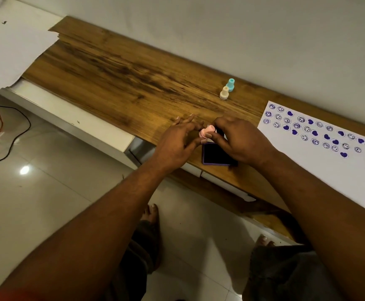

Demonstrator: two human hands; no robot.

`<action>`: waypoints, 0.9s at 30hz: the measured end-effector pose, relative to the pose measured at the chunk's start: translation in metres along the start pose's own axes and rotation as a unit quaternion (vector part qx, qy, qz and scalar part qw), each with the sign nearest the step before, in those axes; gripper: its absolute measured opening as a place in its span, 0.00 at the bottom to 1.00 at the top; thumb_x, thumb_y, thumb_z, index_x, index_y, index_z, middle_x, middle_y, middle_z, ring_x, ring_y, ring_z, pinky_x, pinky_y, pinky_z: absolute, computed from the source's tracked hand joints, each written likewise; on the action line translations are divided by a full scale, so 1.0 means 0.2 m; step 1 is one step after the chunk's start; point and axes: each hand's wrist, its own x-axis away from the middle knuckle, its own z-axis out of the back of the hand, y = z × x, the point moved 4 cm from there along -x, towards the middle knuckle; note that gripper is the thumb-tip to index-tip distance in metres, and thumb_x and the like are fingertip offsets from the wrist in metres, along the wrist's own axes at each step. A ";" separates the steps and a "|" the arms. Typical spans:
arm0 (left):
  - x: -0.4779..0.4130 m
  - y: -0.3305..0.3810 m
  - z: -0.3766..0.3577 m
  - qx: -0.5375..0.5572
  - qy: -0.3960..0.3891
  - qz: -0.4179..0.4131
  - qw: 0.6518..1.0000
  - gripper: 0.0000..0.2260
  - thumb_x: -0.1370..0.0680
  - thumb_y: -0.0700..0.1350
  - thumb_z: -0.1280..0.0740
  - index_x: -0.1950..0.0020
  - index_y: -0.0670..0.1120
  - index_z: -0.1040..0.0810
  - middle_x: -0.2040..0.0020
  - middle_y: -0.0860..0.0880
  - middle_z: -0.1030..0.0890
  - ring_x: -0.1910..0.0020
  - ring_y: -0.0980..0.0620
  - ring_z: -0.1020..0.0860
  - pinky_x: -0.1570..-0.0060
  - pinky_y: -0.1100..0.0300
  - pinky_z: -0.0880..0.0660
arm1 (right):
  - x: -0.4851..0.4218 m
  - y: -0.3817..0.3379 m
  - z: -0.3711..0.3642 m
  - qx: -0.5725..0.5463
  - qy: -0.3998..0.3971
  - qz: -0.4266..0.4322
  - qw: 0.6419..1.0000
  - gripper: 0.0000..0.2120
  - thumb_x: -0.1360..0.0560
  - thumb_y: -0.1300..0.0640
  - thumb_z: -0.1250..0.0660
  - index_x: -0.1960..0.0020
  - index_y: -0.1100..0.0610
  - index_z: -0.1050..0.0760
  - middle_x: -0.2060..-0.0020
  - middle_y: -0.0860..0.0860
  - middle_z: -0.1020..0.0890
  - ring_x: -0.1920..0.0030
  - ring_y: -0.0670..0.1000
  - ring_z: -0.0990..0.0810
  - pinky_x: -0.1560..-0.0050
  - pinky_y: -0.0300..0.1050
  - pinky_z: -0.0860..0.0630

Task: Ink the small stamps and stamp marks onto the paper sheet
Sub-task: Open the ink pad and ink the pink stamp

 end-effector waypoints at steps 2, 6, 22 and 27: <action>0.00 0.01 0.00 -0.021 0.004 -0.013 1.000 0.16 0.17 0.49 0.30 0.30 0.47 0.20 0.26 0.49 0.22 0.19 0.51 0.37 0.19 0.49 0.45 | 0.01 0.00 0.00 -0.004 0.005 0.009 1.000 0.19 0.17 0.37 0.43 0.44 0.51 0.24 0.54 0.48 0.20 0.55 0.49 0.23 0.58 0.43 0.31; 0.00 0.03 -0.01 -0.036 0.003 -0.031 0.999 0.18 0.18 0.50 0.30 0.29 0.47 0.21 0.26 0.49 0.23 0.19 0.51 0.37 0.18 0.49 0.46 | 0.00 0.01 -0.01 0.001 0.015 0.012 1.000 0.18 0.16 0.40 0.44 0.47 0.52 0.24 0.59 0.49 0.20 0.61 0.49 0.24 0.64 0.41 0.34; 0.03 -0.12 -0.06 -0.053 0.008 0.028 0.998 0.15 0.20 0.53 0.28 0.34 0.56 0.19 0.21 0.50 0.29 0.16 0.46 0.44 0.20 0.38 0.48 | 0.04 0.08 0.03 -0.001 0.021 0.004 1.000 0.21 0.15 0.40 0.46 0.43 0.56 0.25 0.56 0.54 0.17 0.60 0.51 0.23 0.64 0.47 0.30; 0.04 -0.15 -0.07 -0.064 0.017 0.057 0.996 0.16 0.20 0.56 0.28 0.33 0.58 0.18 0.17 0.49 0.35 0.15 0.45 0.50 0.19 0.40 0.50 | 0.06 0.12 0.05 0.012 0.006 0.000 1.000 0.27 0.18 0.34 0.48 0.45 0.54 0.21 0.59 0.52 0.17 0.61 0.50 0.22 0.68 0.45 0.33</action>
